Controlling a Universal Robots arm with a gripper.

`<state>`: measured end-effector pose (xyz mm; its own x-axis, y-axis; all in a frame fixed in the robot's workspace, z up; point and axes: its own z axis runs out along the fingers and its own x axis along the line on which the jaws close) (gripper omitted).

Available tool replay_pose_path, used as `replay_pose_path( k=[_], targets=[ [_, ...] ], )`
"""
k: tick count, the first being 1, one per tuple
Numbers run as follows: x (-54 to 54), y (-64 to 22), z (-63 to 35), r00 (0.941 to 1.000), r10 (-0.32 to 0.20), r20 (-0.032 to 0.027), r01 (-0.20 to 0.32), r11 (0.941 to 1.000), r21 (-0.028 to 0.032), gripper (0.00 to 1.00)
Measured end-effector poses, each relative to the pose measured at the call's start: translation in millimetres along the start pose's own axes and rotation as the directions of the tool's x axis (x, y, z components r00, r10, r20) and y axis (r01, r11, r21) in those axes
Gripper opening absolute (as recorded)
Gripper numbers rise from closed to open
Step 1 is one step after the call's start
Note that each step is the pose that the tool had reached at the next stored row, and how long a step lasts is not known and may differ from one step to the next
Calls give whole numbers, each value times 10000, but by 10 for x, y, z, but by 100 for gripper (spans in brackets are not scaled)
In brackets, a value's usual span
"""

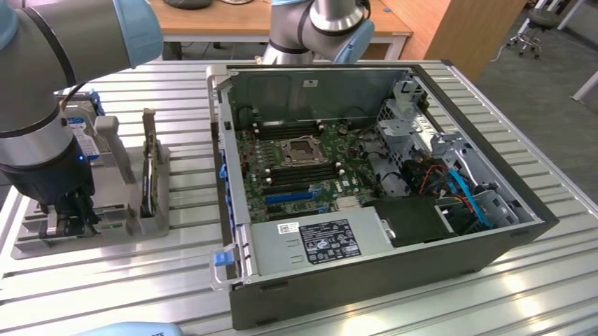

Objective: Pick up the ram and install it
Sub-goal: 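Pick up the ram and move it above insertion slot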

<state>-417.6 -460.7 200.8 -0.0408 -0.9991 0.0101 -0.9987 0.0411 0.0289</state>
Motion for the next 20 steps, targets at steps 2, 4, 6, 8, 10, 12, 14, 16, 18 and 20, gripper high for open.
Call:
replay_pose_path(
  k=[2,4,6,8,10,12,14,16,18,20],
  targets=[
    [4,0,2,10000,0,2,0,10000,2,27],
    [11,0,0,10000,2,1,-2,10000,0,27],
    [11,-11,0,10000,1,0,-1,10000,-1,27],
    [11,-12,0,10000,1,0,-1,10000,0,27],
    [11,-12,0,10000,1,0,-1,10000,0,27],
    [11,-12,0,10000,0,0,0,10000,0,27],
    [11,-12,0,10000,0,1,0,10000,0,25],
    [11,-12,0,10000,0,1,0,10000,-1,19],
    [11,-12,0,10000,0,1,0,10000,0,19],
    [11,-12,0,10000,1,0,-1,10000,0,19]
  ],
)
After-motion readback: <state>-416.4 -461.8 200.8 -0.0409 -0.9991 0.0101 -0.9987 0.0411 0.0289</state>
